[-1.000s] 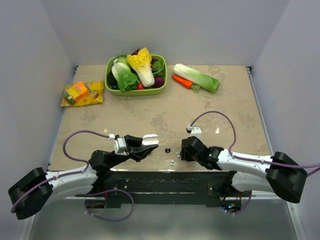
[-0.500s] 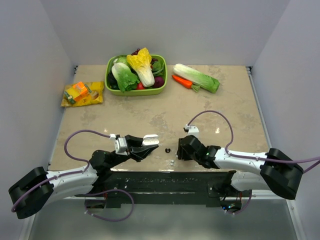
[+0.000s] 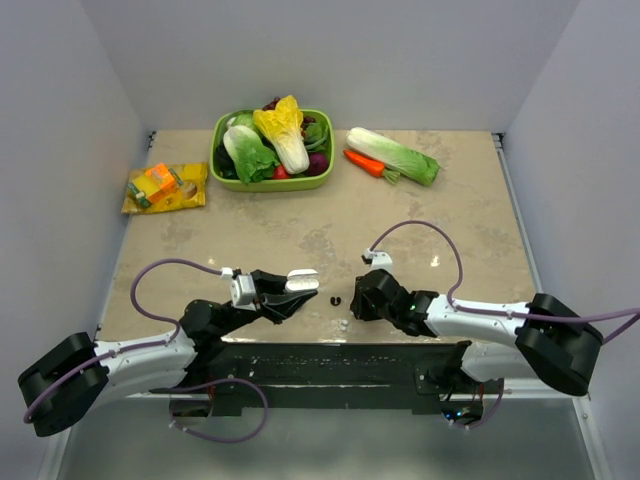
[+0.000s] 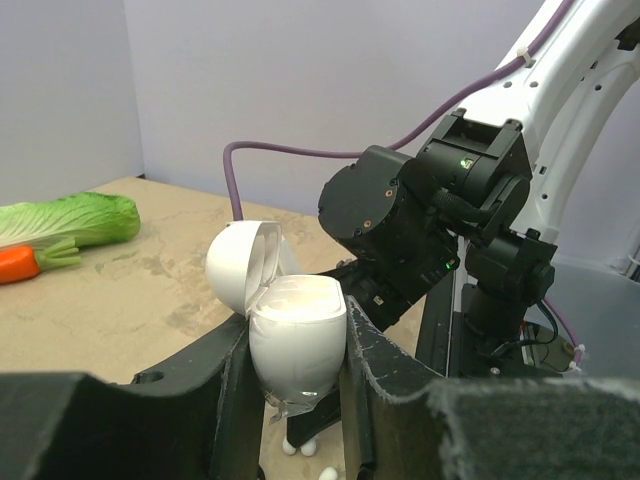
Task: Insert the wireless bluetooth earbuds into the charging case
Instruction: Pick up the earbud from the center of the board, then place the earbud in the charging case.
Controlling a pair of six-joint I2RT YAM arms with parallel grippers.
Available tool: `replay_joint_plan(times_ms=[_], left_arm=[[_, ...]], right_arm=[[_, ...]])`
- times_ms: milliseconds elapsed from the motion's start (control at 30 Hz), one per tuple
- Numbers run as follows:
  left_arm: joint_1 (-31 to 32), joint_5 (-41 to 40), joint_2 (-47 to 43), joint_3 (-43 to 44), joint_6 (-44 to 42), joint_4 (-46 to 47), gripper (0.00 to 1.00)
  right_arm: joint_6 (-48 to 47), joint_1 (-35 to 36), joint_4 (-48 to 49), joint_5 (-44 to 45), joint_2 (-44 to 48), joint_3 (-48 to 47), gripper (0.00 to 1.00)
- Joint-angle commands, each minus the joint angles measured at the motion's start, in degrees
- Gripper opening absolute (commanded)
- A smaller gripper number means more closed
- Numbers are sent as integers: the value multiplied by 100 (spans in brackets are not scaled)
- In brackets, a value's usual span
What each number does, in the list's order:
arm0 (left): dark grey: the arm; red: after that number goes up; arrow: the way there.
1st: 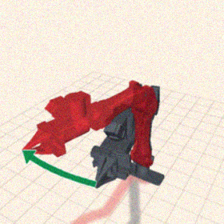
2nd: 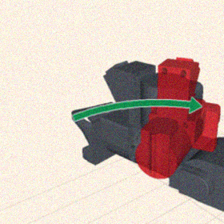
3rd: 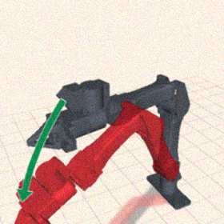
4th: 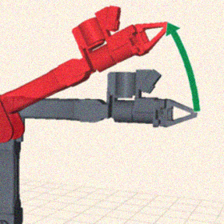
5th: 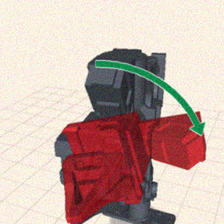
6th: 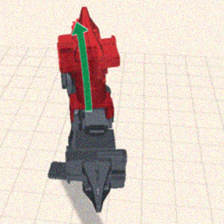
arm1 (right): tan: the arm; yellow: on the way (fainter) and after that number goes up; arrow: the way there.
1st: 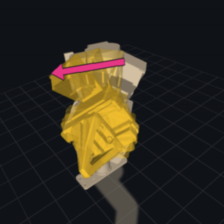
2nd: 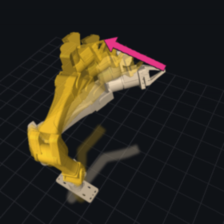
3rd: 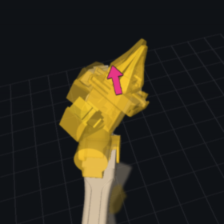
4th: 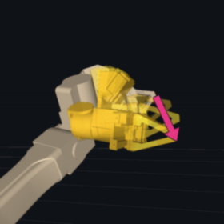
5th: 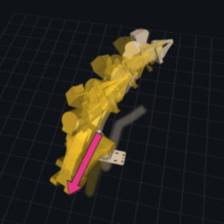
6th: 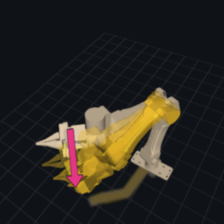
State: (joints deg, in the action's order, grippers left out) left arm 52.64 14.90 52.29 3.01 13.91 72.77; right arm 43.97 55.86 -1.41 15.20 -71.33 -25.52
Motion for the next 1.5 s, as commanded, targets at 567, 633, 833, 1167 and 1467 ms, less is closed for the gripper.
replay_joint_plan(times_ms=[567, 633, 833, 1167, 1467], left_arm=[[-34, -365, 404, 243, 120, 2312, 0], [-183, -16, 614, 384, 304, 2320, 0], [-983, 1529, 1562, 1034, 1464, 3259, 0], [-1054, 3423, 2470, 2493, 2906, 3595, 0], [-1010, 3880, 2567, 2864, 3153, 3595, 0]], right_arm=[[-1495, 22, -1632, -474, 3045, -1514, 0], [-1908, 22, -1818, -736, 3151, -1806, 0], [-3015, 31, -1679, -1870, 3573, -2343, 0], [-3772, 39, -1660, -3058, 3301, -2879, 0], [-4010, 75, -1432, -2795, 2879, -3117, 0]])
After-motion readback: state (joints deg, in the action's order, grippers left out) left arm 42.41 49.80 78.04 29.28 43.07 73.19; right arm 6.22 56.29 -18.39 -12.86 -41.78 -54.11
